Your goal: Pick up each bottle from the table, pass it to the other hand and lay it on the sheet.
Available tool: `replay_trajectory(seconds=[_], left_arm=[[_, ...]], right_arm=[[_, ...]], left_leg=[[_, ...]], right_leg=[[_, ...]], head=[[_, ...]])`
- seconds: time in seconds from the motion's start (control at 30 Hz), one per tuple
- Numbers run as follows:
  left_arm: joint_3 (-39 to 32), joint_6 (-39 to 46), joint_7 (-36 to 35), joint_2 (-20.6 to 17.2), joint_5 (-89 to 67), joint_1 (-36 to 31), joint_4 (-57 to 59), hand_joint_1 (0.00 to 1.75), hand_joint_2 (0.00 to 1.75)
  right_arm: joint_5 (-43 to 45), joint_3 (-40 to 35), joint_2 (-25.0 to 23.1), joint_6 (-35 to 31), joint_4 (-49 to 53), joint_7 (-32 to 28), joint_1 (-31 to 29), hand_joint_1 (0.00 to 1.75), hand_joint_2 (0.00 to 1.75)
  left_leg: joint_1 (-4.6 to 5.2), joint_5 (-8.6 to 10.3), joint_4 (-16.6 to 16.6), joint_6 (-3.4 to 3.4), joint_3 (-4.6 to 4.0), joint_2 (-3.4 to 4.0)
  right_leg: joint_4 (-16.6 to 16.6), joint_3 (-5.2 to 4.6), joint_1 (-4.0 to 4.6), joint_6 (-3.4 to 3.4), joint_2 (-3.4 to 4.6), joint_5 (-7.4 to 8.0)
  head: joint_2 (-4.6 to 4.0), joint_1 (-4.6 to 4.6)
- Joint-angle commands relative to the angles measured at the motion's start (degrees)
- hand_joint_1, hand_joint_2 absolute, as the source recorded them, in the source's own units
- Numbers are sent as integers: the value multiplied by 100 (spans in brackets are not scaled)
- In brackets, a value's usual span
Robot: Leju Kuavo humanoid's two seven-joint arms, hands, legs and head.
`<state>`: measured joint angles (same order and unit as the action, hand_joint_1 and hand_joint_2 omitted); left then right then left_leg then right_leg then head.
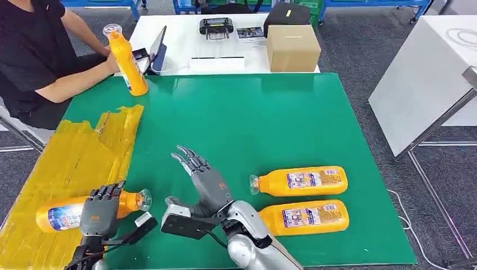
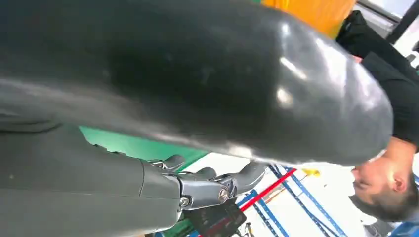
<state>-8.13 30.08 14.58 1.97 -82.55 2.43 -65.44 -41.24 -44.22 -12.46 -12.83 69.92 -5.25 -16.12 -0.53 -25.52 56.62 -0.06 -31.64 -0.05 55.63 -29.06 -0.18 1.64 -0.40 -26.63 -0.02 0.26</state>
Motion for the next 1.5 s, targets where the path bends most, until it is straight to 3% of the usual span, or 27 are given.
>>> replay_trajectory(seconds=[0.03,0.17,0.3,0.4,0.43,0.53,0.67,0.77,0.83,0.93,1.0,1.1,1.23,1.4,1.5], left_arm=[[414,-539,962,-273,1102,428,459,0,0],[405,-572,981,-273,1128,463,370,0,0],[110,-1090,1721,-188,2172,705,-325,0,0],[-384,-1474,2136,-1,2809,837,-889,0,0],[-482,-1539,2182,31,2879,862,-987,0,0],[-1010,-1891,2542,281,3604,925,-1420,0,0],[-853,-2114,2542,201,5515,895,-1881,0,0],[-858,-2115,2542,196,5508,854,-1841,0,0],[-774,-2094,2542,169,6293,881,-2141,0,0],[-712,-2036,2542,102,7098,969,-2759,0,0],[-1020,-2630,2542,242,7605,910,-2928,0,0],[-1230,-3039,2542,373,7891,891,-2903,0,0],[-2374,-5059,2542,1142,8319,725,-2781,0,0],[-2374,-5059,2542,1142,8319,725,-2781,0,0],[-2536,-5695,2542,1507,8287,814,-2990,0,0]], right_arm=[[62,-143,183,96,-293,-32,-313,0,0],[64,-141,186,96,-296,-37,-315,0,0],[71,-127,253,153,-265,-101,-259,0,0],[185,-80,449,80,262,-590,158,0,0],[125,-88,505,25,415,-639,261,0,175],[-121,34,674,-462,1194,-986,814,0,175],[-490,236,921,-769,1792,-1300,1177,0,175],[-496,261,945,-770,1815,-1325,1195,0,175],[-582,311,981,-706,1818,-1405,1263,0,175],[-716,401,1434,-334,1960,-1246,1515,0,175],[-582,608,1814,-93,2013,-1255,1676,0,175],[-582,752,1978,-48,2038,-1255,1785,0,175],[-761,1244,2282,84,2117,-1072,2166,0,175],[-761,1244,2282,84,2117,-1072,2166,0,175],[-767,1544,2508,-8,2295,-772,2428,0,175]], left_leg=[[1,11,-14,3,6,31],[0,1,-10,2,15,14],[2,0,-8,8,20,17],[7,2,-2,14,27,-4],[7,2,-2,14,23,-2],[2,3,0,16,-2,-9],[8,4,9,14,-29,-24],[6,7,4,14,-35,-25],[4,8,3,14,-41,-26],[0,6,6,15,-45,-20],[-1,6,5,17,-42,-26],[-1,4,3,20,-41,-30],[3,1,4,19,-52,-9],[18,-1,5,19,-54,-11],[25,2,5,19,-61,-7]], right_leg=[[-11,-10,0,-1,35,20],[-9,-27,1,-1,20,-3],[-9,10,-2,4,21,-6],[-6,39,-7,14,-2,-8],[-8,34,-6,14,0,-6],[-13,13,-2,14,-7,-4],[-2,-15,-4,14,-22,-10],[-8,-27,-3,12,-22,-8],[-7,-34,-4,12,-24,-9],[-6,-36,0,15,-17,-7],[-10,-30,2,16,-25,-9],[-18,-25,2,18,-27,-10],[-16,-37,-1,17,-10,-4],[-12,-45,-18,17,-12,-8],[-4,-60,-24,17,-8,-7]], head=[[0,-2],[0,0],[0,2],[0,0],[0,2],[0,4],[0,4],[0,0],[0,2],[0,2],[0,4],[0,4],[0,2],[0,0],[0,0]])
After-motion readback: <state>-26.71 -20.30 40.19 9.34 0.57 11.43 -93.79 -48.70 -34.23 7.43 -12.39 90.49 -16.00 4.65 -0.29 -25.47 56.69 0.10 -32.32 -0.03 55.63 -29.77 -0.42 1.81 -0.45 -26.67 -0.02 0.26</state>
